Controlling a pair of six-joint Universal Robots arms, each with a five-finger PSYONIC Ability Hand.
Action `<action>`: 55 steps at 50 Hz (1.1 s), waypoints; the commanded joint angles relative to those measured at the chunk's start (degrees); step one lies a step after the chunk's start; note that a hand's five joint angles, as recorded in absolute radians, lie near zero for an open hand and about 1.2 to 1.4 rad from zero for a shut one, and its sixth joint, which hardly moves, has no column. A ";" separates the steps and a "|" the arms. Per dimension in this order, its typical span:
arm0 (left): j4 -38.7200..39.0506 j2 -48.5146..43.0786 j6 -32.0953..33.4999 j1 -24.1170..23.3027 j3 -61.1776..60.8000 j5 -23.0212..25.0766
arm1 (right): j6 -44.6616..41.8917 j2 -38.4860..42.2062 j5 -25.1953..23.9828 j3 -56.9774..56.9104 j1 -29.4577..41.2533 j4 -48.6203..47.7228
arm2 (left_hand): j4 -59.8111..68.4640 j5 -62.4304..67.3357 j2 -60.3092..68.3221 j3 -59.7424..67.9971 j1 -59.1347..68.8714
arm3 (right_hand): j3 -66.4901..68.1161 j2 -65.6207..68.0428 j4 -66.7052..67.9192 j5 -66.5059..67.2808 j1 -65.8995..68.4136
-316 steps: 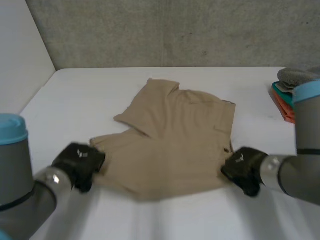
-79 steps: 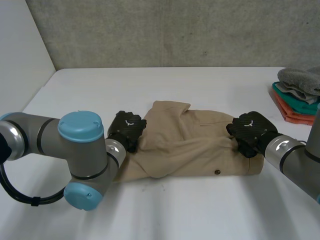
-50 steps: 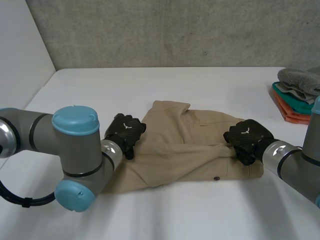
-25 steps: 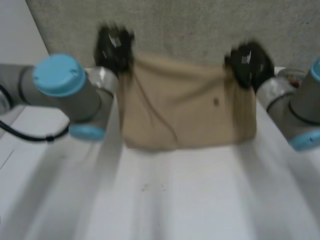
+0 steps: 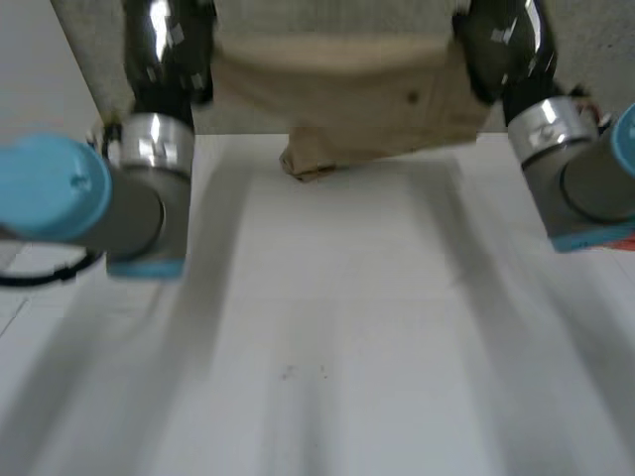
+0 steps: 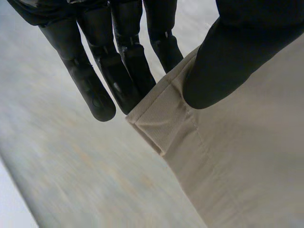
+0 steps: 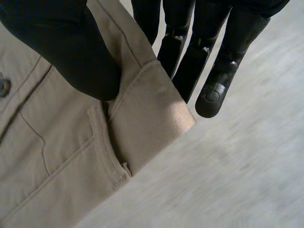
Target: Fold the laundry.
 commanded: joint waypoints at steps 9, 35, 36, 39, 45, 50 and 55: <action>-28.53 10.66 1.94 -4.21 -26.52 -1.00 | -7.14 -2.87 0.10 16.14 0.42 39.41 | 11.19 13.79 11.30 11.70 13.93 | 12.27 12.58 11.65 12.76 23.21; -55.44 20.34 4.14 -13.00 -32.50 -2.67 | -17.97 -19.14 2.92 35.67 -0.11 59.66 | 11.19 13.79 11.30 11.70 13.93 | 12.27 12.58 11.65 12.76 23.21; -55.35 20.07 4.14 -12.74 -31.72 -2.67 | -17.97 -19.23 2.92 35.76 -0.11 59.66 | 11.19 13.79 11.30 11.70 13.93 | 12.27 12.58 11.65 12.76 23.21; -55.00 19.20 4.14 -12.47 -29.70 -2.32 | -17.97 -19.23 3.01 35.85 -0.11 59.75 | 11.19 13.79 11.30 11.70 13.93 | 12.27 12.58 11.65 12.76 23.21; -57.80 17.35 4.31 -12.64 -27.75 -1.61 | -19.10 -19.58 2.92 37.69 -0.11 62.64 | 11.19 13.79 11.30 11.70 13.93 | 12.27 12.58 11.65 12.76 23.21; -67.81 17.00 6.68 -16.07 -28.98 -1.00 | -24.37 -22.83 2.74 41.73 -0.20 70.98 | 11.19 13.79 11.30 11.70 13.93 | 12.27 12.58 11.65 12.76 23.21; -72.75 17.08 14.66 -17.57 -31.01 1.72 | -27.46 -25.03 1.95 42.62 -0.81 73.19 | 11.19 13.79 11.30 11.70 13.93 | 12.27 12.58 11.65 12.76 23.21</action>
